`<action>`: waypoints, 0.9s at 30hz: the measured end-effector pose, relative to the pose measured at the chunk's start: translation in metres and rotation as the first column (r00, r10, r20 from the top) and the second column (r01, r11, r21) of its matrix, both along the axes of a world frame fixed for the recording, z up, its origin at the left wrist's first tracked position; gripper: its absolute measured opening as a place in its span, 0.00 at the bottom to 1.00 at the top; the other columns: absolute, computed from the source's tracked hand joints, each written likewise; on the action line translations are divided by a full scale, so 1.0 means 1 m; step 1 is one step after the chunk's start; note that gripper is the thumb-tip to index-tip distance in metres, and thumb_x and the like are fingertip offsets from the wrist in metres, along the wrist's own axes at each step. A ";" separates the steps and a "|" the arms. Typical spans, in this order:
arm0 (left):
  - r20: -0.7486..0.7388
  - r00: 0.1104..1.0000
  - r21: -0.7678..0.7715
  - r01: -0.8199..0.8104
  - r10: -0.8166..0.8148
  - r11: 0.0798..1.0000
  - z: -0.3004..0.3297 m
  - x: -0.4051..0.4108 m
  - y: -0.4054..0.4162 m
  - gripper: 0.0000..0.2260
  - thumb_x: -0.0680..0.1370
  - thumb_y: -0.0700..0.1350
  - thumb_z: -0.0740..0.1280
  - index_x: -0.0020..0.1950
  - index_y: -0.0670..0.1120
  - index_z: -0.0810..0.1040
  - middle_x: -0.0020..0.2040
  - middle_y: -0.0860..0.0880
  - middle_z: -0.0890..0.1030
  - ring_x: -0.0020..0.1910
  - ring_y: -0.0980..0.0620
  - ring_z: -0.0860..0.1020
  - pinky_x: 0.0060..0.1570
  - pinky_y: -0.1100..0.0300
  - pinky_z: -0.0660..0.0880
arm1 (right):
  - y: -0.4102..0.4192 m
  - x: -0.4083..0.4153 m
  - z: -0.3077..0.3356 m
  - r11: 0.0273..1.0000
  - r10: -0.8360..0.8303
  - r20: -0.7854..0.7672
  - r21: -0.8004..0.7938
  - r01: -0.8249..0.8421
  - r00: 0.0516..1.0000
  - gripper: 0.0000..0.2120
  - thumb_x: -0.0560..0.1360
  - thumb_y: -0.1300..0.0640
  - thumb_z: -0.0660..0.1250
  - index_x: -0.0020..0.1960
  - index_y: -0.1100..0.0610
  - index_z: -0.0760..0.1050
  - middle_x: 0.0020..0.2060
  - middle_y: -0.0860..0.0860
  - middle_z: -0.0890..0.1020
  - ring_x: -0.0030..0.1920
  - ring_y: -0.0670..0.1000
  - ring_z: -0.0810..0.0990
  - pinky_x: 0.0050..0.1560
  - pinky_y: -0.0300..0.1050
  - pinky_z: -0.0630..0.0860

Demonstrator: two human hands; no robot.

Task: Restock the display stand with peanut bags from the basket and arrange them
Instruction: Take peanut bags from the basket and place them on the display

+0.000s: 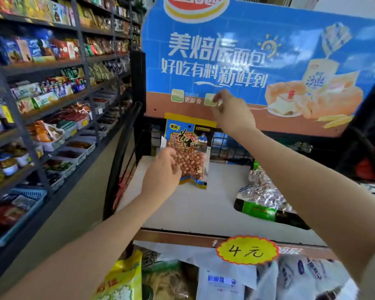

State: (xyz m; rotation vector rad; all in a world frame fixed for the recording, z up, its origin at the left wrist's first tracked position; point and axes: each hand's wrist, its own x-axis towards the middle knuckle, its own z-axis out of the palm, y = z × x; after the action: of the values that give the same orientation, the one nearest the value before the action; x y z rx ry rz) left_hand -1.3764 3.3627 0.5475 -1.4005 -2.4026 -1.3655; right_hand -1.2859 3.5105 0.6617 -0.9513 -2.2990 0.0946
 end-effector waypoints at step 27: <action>-0.110 0.961 -0.466 0.175 -0.253 0.867 0.020 0.211 0.051 0.40 0.71 0.66 0.62 0.75 0.56 0.46 0.77 0.54 0.50 0.74 0.51 0.53 0.71 0.50 0.60 | 0.106 0.200 -0.008 0.732 0.150 0.141 -0.681 -0.014 0.979 0.21 0.71 0.67 0.65 0.64 0.63 0.72 0.65 0.59 0.75 0.66 0.58 0.72 0.54 0.47 0.70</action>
State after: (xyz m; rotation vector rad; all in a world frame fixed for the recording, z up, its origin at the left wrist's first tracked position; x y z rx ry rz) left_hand -1.1651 3.4140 0.5676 -1.8503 -2.6172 -0.6841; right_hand -1.0861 3.6168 0.6540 -1.2436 -2.5187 0.9911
